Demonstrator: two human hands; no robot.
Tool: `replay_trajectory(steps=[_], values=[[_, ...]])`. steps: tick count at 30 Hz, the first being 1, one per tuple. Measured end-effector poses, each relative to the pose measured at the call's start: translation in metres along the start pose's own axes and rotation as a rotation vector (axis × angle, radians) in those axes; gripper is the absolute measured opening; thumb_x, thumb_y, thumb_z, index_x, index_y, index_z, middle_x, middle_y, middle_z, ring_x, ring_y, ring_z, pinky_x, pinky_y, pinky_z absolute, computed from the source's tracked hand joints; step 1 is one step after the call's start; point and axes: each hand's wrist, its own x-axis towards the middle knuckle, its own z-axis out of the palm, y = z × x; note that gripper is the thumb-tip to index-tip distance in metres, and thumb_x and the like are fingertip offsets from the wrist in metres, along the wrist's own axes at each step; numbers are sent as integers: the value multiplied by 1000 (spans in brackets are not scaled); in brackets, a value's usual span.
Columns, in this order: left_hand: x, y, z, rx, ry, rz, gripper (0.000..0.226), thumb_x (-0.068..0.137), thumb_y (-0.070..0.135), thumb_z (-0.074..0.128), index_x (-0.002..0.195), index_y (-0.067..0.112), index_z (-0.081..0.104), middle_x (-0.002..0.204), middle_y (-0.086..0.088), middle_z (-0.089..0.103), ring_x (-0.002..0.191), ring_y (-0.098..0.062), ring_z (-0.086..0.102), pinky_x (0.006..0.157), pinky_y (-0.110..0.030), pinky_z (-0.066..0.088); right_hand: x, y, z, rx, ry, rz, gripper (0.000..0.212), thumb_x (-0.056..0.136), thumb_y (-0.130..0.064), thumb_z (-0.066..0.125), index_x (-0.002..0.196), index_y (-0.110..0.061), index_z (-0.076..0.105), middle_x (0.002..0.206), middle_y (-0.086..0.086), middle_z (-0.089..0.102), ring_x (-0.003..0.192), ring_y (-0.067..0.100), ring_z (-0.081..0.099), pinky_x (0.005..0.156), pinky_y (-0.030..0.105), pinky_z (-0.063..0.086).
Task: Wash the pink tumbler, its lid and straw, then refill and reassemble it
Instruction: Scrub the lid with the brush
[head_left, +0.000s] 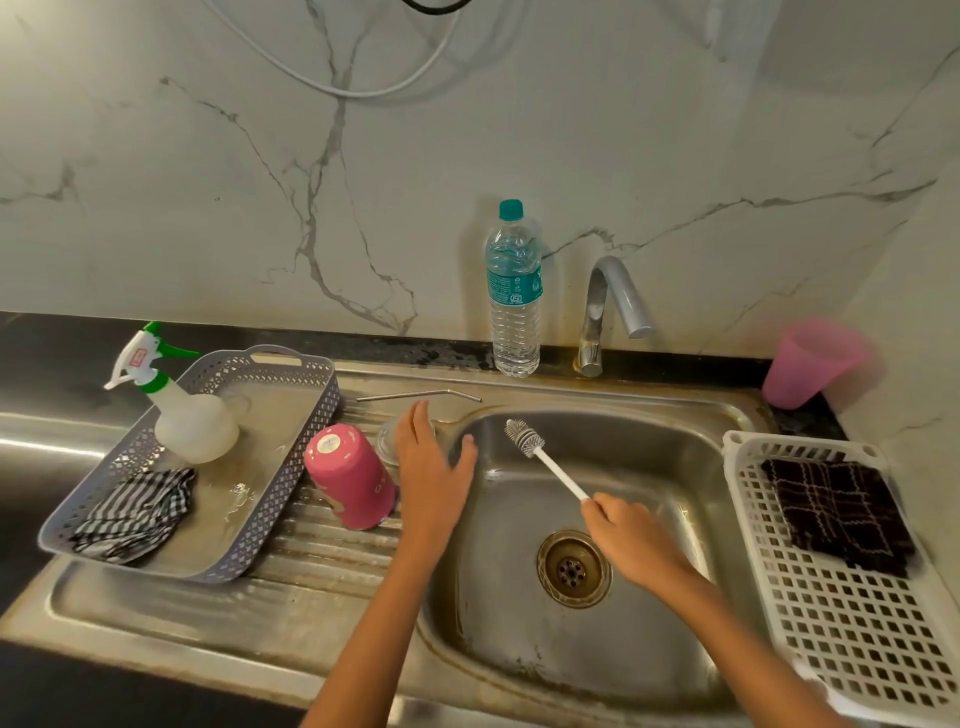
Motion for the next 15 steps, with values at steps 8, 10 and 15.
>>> replay_trajectory(steps=[8,10,15], values=[[70,-32,31,397,-192,-428,75,93,41,57,150,6,24,162,-19,10,146,-48,1,116,-63,7,-2,20,1,114,14,-18,36,99,-37,36,81,-11,53,61,-1,50,54,13,46,56,31,38],[73,-36,33,472,-231,-431,65,94,37,57,145,5,33,158,-22,18,145,-48,8,115,-62,14,-3,25,-1,128,-12,-47,30,100,-36,38,82,-15,51,61,-2,48,53,10,43,54,28,35],[71,-28,25,275,-172,-456,60,89,35,58,142,12,39,143,-19,38,133,-42,30,103,-56,35,-13,24,-2,156,-4,-99,23,101,-33,40,85,-18,47,59,-4,44,46,5,38,47,22,31]])
